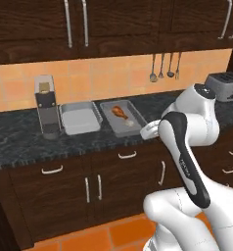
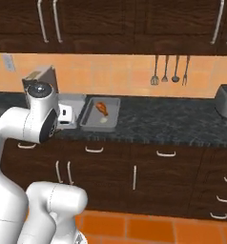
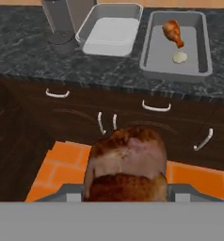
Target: Place one garlic and one chicken drumstick in each tupperware on the nearby counter, to pack two identical lunches.
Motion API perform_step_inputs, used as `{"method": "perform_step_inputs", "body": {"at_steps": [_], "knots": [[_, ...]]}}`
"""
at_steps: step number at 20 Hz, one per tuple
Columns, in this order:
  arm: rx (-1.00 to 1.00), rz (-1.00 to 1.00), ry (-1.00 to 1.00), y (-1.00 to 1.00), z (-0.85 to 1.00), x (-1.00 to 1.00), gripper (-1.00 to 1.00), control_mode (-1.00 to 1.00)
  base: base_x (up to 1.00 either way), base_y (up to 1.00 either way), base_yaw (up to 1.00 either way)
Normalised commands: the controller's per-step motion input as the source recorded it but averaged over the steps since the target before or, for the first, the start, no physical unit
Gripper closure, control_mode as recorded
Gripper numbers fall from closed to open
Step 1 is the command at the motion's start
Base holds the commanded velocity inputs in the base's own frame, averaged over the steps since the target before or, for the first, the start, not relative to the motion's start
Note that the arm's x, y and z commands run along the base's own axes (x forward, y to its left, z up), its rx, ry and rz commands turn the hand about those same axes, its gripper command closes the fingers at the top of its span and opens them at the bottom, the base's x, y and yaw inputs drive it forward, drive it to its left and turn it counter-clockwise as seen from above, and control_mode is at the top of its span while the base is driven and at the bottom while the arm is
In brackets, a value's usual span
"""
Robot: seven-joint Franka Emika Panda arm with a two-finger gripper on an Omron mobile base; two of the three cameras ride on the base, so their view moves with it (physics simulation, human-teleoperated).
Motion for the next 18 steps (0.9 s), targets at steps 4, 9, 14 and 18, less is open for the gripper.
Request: {"method": "perform_step_inputs", "body": {"at_steps": [4, 9, 14, 18], "knots": [[0.00, 0.00, 0.00, 0.00, 0.00, 0.00, 1.00, 1.00, 0.61, 1.00, -0.24], [0.00, 0.00, 0.00, 0.00, 0.00, 0.00, 1.00, 1.00, 0.99, 0.78, -0.06], [0.00, 0.00, 0.00, 0.00, 0.00, 0.00, 1.00, 1.00, 1.00, 0.16, 0.00], [0.00, 0.00, 0.00, 0.00, 0.00, 0.00, 1.00, 1.00, 0.80, 0.00, 0.00]]}}
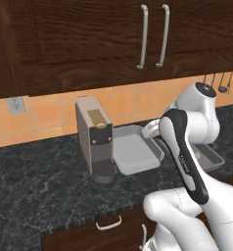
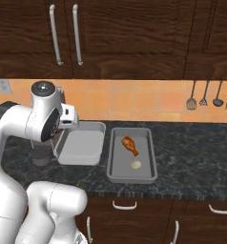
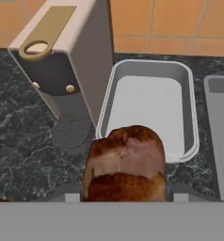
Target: Place one garlic and one chicken drumstick in each tupperware on the nearby counter, to pack two identical lunches.
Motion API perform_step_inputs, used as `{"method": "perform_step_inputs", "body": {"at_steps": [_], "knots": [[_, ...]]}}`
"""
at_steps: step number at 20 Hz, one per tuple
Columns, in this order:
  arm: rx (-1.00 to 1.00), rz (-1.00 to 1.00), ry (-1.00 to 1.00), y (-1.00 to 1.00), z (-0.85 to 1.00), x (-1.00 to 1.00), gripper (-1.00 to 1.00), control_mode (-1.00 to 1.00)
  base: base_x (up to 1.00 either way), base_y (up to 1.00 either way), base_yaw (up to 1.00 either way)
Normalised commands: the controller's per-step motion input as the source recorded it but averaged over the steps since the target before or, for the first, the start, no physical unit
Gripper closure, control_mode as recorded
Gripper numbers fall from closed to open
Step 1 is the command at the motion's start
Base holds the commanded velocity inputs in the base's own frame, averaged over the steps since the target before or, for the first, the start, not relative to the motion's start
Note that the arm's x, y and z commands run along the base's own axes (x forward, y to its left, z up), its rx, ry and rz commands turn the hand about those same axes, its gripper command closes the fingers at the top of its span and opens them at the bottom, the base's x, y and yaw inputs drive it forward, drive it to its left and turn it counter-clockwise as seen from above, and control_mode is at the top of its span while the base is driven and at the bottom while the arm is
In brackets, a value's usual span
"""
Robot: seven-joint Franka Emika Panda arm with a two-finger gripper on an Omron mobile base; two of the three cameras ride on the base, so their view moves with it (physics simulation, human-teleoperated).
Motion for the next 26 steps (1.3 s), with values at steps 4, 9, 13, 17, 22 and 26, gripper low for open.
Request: {"method": "perform_step_inputs", "body": {"at_steps": [4, 9, 13, 17, 22, 26], "knots": [[0.00, 0.00, 0.04, 0.00, -0.51, 0.26, 1.00, -1.00, 0.11, 0.00, 0.00], [0.00, 0.00, 0.03, -0.03, -0.72, 0.75, 1.00, -1.00, 0.00, 0.00, 0.00], [0.00, -0.03, 0.12, -0.01, -0.45, 0.81, 1.00, -1.00, 0.00, 0.00, 0.00], [0.00, 0.00, 0.15, 0.00, -0.37, 0.74, 1.00, -1.00, 0.00, 0.00, 0.00], [0.00, 0.00, 0.15, 0.00, -0.30, 0.61, 1.00, -1.00, 0.00, 0.00, 0.00], [0.00, 0.00, 0.01, 0.00, -0.40, 0.50, 1.00, -1.00, 0.00, 0.00, 0.00]]}}
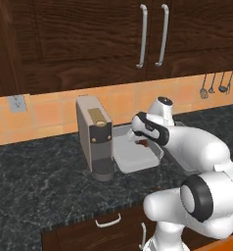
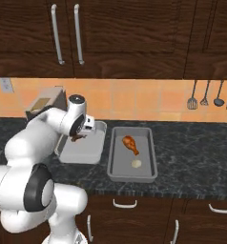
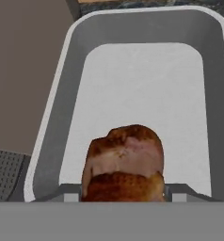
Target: Place one garlic and one chicken drumstick in each tupperware on the nearby counter, to pack two identical lunches.
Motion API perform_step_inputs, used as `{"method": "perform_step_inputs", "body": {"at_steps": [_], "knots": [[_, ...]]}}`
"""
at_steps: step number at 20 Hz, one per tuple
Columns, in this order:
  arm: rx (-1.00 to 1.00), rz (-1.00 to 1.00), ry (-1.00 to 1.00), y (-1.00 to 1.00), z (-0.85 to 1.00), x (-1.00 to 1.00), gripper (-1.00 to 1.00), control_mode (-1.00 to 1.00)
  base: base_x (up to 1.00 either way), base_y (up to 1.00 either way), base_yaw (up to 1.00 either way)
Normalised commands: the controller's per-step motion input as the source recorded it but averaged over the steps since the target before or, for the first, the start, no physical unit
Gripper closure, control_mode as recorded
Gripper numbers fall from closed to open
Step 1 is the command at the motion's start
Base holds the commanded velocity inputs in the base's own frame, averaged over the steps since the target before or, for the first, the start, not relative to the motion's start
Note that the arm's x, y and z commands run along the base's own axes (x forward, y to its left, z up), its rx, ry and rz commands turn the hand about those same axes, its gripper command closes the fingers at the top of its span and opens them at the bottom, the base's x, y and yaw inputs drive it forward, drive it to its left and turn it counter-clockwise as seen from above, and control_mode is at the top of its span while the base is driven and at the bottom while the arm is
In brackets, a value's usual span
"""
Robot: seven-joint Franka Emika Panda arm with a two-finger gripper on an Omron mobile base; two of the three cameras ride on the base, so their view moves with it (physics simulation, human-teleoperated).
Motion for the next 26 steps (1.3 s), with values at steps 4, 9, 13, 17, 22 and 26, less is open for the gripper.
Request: {"method": "perform_step_inputs", "body": {"at_steps": [4, 9, 13, 17, 22, 26], "knots": [[0.00, 0.00, -0.01, 0.00, -0.46, 0.49, 1.00, -1.00, 0.00, 0.00, 0.00], [-0.01, 0.00, 0.00, 0.00, -0.42, 0.56, 1.00, -1.00, 0.00, 0.00, 0.00], [0.00, 0.00, 0.00, 0.00, -0.37, 0.57, 1.00, -1.00, 0.00, 0.00, 0.00], [0.00, 0.00, 0.00, 0.00, -0.37, 0.57, 1.00, -1.00, 0.00, 0.00, 0.00], [0.00, 0.00, 0.00, 0.00, -0.40, 0.54, -1.00, -1.00, 0.00, 0.00, 0.00], [0.00, 0.00, -0.12, 0.02, -0.11, 0.34, -1.00, -1.00, 0.00, 0.00, 0.00]]}}
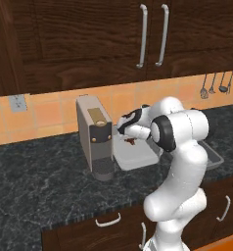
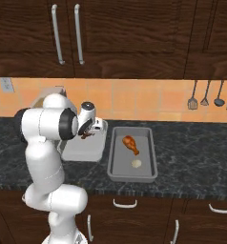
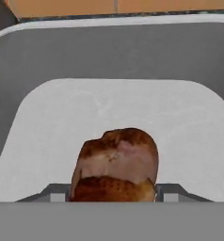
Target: Place one garlic and one chicken drumstick in each tupperware on the nearby counter, to pack two identical lunches.
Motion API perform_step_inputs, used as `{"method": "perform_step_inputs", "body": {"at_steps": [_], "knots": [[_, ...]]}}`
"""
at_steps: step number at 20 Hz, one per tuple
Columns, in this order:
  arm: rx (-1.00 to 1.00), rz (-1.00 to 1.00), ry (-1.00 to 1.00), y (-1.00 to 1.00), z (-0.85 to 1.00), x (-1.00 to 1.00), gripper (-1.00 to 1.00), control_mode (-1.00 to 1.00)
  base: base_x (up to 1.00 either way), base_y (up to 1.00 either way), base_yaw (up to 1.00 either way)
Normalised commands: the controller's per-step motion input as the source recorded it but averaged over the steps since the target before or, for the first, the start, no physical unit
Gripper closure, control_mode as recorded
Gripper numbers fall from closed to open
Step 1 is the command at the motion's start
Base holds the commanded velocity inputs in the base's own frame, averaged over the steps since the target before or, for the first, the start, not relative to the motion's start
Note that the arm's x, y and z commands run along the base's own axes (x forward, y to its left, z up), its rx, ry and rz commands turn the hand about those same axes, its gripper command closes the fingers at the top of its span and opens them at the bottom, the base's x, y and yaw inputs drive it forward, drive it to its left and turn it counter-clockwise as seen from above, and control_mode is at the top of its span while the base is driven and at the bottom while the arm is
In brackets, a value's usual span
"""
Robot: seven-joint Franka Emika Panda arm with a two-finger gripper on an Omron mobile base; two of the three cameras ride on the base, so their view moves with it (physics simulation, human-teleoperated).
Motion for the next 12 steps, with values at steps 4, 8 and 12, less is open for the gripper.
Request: {"method": "perform_step_inputs", "body": {"at_steps": [4, 8, 12], "knots": [[0.00, -0.03, -0.21, 0.01, 0.83, -0.31, -1.00, -1.00, 0.00, 0.00, 0.00], [-0.01, -0.07, -0.12, 0.01, 0.66, -0.66, -1.00, -1.00, 0.00, 0.00, 0.00], [0.00, -0.10, -0.02, -0.03, 0.70, -0.71, -1.00, -1.00, 0.00, 0.00, 0.00]]}}
